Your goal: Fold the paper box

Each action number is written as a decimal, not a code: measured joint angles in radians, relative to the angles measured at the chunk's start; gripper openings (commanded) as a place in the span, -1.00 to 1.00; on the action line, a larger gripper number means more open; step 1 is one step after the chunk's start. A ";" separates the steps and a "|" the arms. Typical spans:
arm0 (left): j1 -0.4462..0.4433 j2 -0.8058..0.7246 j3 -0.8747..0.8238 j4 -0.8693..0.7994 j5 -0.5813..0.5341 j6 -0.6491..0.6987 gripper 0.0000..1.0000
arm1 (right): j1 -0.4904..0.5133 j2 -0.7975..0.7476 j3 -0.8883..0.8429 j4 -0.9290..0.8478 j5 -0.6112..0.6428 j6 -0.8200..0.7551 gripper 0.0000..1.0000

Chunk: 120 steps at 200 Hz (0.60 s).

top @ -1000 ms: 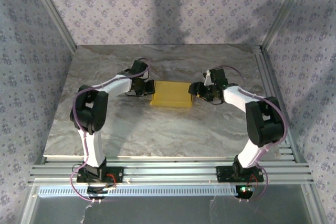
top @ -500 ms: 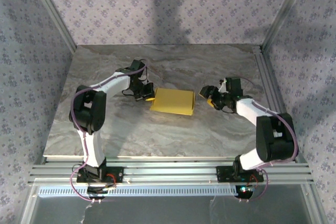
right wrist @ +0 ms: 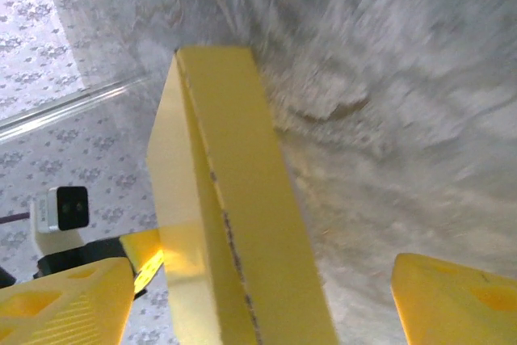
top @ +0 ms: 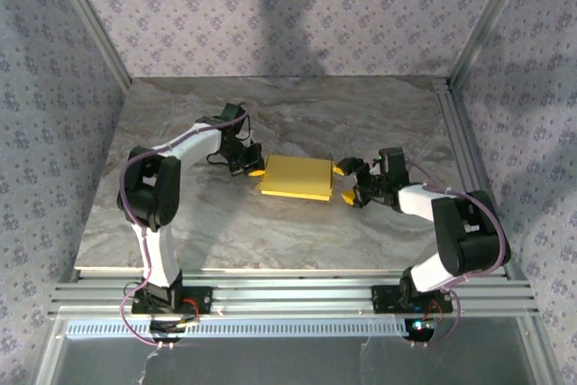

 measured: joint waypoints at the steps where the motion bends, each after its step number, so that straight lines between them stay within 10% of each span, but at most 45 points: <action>1: 0.000 0.000 0.000 0.000 0.000 0.000 -1.00 | 0.004 0.001 0.000 0.003 0.000 0.004 0.75; 59: 0.000 0.000 0.000 0.002 0.001 -0.003 -1.00 | 0.064 0.102 0.010 0.136 -0.018 0.118 0.56; 120: 0.004 -0.002 0.000 0.005 0.003 -0.004 -1.00 | 0.074 0.136 0.009 0.200 -0.019 0.192 -0.06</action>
